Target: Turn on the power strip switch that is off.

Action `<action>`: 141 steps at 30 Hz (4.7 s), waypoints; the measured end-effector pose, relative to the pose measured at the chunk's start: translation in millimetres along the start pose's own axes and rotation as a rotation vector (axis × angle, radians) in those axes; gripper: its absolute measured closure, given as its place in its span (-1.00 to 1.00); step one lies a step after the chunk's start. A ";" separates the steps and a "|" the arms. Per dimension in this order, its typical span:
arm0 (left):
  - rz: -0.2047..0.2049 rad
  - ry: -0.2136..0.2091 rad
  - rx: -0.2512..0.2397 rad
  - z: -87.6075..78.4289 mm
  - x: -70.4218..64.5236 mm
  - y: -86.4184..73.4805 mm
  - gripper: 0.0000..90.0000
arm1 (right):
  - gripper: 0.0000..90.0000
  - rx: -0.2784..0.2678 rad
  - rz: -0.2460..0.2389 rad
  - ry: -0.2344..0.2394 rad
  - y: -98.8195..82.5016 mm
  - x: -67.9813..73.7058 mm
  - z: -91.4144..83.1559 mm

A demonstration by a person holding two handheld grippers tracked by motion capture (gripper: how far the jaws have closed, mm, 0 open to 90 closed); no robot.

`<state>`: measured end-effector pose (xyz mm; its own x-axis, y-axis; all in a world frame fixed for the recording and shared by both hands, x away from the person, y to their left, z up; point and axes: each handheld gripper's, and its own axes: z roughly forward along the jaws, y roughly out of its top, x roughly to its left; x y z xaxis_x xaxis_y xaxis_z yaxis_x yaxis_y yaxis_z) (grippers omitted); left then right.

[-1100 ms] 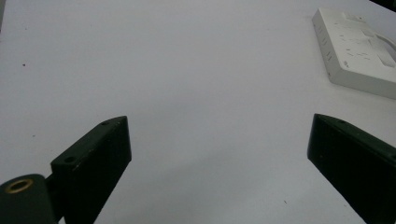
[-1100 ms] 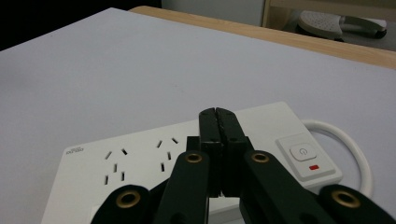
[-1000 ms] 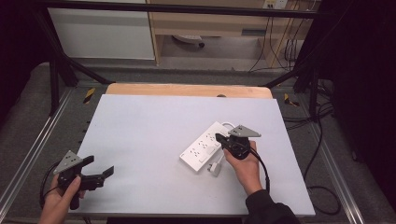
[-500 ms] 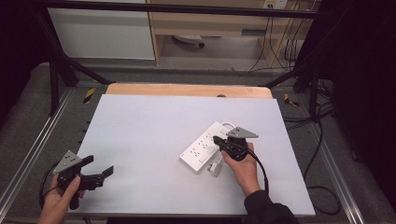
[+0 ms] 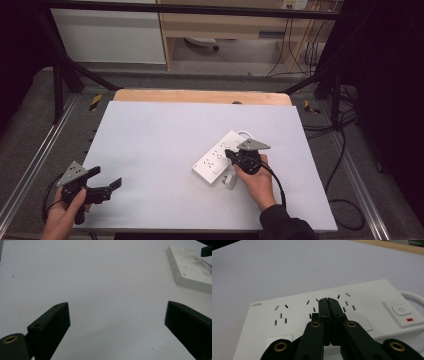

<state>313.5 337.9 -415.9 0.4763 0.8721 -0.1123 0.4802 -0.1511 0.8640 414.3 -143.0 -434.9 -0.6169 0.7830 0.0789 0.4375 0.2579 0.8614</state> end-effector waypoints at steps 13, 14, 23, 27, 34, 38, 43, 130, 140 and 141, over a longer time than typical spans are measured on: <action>0.002 -0.004 0.000 -0.3 -0.1 0.2 -0.86 | 1.00 0.039 -0.026 -0.029 -5.1 2.7 2.3; 0.002 -0.004 0.000 -0.3 -0.1 0.2 -0.86 | 1.00 0.040 -0.025 -0.029 -5.3 2.9 2.7; 0.001 -0.005 0.001 -0.2 -0.6 0.2 -0.86 | 1.00 0.047 -0.026 -0.039 -6.5 0.8 2.9; 0.003 -0.006 0.002 -0.1 -0.4 0.2 -0.86 | 1.00 0.052 -0.022 -0.038 -7.0 0.4 3.3; 0.006 -0.007 0.007 0.2 -0.8 0.1 -0.86 | 1.00 0.053 -0.018 -0.035 -7.6 -1.1 3.7; 0.004 -0.007 0.008 0.2 -0.8 0.1 -0.86 | 0.99 0.049 -0.008 -0.035 -8.1 -2.4 3.6; 0.005 -0.006 0.010 0.2 -0.7 0.1 -0.86 | 0.99 0.053 0.013 -0.044 -9.7 -6.2 3.3; 0.006 0.001 0.028 2.1 -1.6 -0.5 -0.86 | 1.00 -0.021 0.006 -0.012 -0.4 -3.6 -5.0; 0.001 -0.003 0.023 1.2 -0.2 -1.0 -0.86 | 1.00 -0.066 0.021 -0.013 7.2 -4.4 -12.9; 0.001 -0.004 0.020 1.0 -0.6 -0.9 -0.86 | 0.97 -0.068 0.022 -0.012 7.7 -4.4 -13.3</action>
<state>313.6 337.1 -417.0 0.4798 0.8700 -0.1134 0.4944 -0.1614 0.8541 411.7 -152.1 -422.0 -0.5999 0.7947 0.0922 0.4049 0.2022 0.8917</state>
